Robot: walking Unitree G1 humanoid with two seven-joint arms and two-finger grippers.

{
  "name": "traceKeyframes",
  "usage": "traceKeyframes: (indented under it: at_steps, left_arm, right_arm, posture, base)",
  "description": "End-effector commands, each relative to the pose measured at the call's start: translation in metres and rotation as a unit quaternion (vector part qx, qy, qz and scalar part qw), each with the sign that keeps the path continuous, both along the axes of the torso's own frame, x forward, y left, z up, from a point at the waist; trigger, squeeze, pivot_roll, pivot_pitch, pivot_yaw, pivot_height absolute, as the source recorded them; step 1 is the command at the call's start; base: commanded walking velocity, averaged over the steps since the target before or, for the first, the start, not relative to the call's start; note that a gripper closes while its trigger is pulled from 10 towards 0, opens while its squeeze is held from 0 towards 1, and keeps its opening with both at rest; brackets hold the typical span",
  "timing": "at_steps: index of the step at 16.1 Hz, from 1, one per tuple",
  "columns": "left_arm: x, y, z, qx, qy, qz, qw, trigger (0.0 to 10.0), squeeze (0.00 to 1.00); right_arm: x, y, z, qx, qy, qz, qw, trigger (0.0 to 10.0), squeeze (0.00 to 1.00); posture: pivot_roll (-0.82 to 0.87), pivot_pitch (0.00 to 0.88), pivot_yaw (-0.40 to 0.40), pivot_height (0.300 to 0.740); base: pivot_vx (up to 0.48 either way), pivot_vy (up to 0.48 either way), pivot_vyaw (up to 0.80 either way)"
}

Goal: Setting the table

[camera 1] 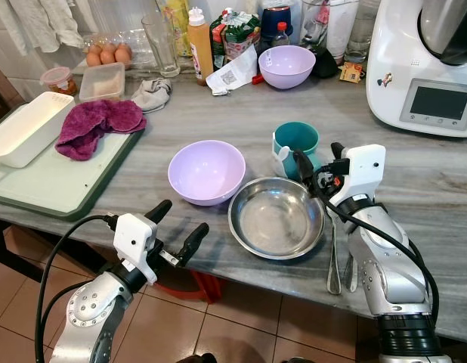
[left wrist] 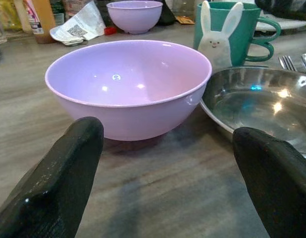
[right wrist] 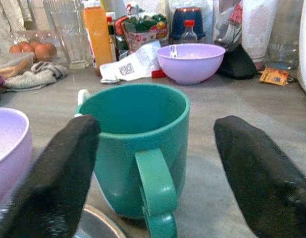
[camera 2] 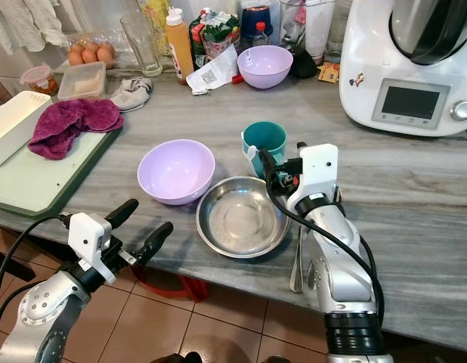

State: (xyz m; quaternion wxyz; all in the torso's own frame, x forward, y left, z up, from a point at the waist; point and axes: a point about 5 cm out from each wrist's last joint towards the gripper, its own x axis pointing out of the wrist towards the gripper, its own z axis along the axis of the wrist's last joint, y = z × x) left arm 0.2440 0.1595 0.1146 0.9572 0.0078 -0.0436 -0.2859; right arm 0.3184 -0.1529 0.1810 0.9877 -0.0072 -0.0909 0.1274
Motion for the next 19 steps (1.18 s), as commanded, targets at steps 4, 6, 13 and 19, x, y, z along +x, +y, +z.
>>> traceKeyframes:
  at_steps: [4,6,13,19]
  left_arm:
    - [0.01,0.008,0.007,0.0,-0.011,0.059,0.998,10.0,0.0]
    - [0.013,0.007,0.017,-0.016,-0.023,0.089,0.996,10.0,0.0]
    - [0.024,0.002,0.043,-0.034,-0.064,0.127,0.989,10.0,0.0]
    - [0.032,0.01,0.04,-0.025,-0.054,0.216,0.975,10.0,0.0]
  right_arm:
    - [-0.004,-0.002,0.011,0.017,-0.024,-0.02,0.999,10.0,1.0]
    - [-0.008,-0.004,0.014,0.006,-0.039,-0.038,0.999,10.0,0.73]
    - [-0.016,-0.004,0.036,-0.043,-0.102,-0.07,0.991,10.0,0.0]
    - [-0.018,0.004,0.038,-0.054,-0.109,-0.055,0.991,10.0,0.0]
  posture:
    - [-0.14,0.152,0.079,0.74]
    - [-0.14,0.153,0.079,0.74]
    - [-0.15,0.149,0.079,0.74]
    - [-0.14,0.144,0.07,0.74]
  base:
    - [0.0,0.0,0.0]
    - [0.0,0.0,0.0]
    - [0.0,0.0,0.31]
    - [0.0,0.0,0.8]
